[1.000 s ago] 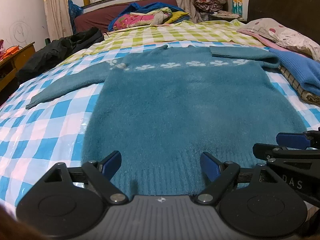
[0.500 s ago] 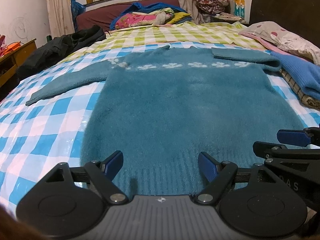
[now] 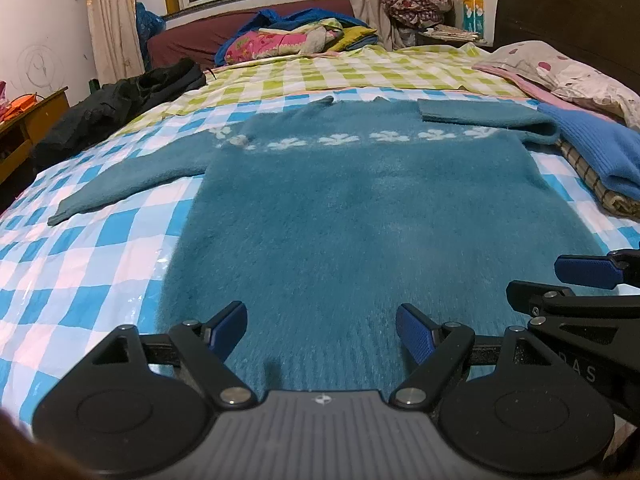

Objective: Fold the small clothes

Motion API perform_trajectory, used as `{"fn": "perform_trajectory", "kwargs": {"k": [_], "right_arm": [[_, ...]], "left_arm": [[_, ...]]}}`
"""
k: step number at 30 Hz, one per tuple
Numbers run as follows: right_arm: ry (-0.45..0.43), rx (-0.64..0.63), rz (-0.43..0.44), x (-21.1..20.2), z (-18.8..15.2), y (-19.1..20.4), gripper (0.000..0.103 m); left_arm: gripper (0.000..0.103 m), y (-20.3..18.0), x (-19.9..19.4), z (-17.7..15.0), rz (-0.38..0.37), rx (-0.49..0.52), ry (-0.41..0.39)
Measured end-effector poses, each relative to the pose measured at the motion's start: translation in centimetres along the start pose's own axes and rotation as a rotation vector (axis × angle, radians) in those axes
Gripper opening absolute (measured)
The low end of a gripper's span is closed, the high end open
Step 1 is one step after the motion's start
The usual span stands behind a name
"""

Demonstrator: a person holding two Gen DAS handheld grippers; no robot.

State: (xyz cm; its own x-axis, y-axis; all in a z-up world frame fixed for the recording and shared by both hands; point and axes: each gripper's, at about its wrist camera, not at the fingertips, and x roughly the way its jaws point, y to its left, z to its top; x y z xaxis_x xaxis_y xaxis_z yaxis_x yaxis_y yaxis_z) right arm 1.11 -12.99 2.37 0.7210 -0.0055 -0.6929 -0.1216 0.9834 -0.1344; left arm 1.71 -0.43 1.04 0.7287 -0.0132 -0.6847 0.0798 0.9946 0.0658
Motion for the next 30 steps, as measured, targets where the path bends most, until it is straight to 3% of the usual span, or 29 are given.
{"fn": "perform_trajectory", "kwargs": {"k": [30], "right_arm": [[0.017,0.022,0.018,4.7,3.7,-1.9,0.038]], "left_arm": [[0.083,-0.5,4.8,4.0,-0.006,0.002,0.043]]}}
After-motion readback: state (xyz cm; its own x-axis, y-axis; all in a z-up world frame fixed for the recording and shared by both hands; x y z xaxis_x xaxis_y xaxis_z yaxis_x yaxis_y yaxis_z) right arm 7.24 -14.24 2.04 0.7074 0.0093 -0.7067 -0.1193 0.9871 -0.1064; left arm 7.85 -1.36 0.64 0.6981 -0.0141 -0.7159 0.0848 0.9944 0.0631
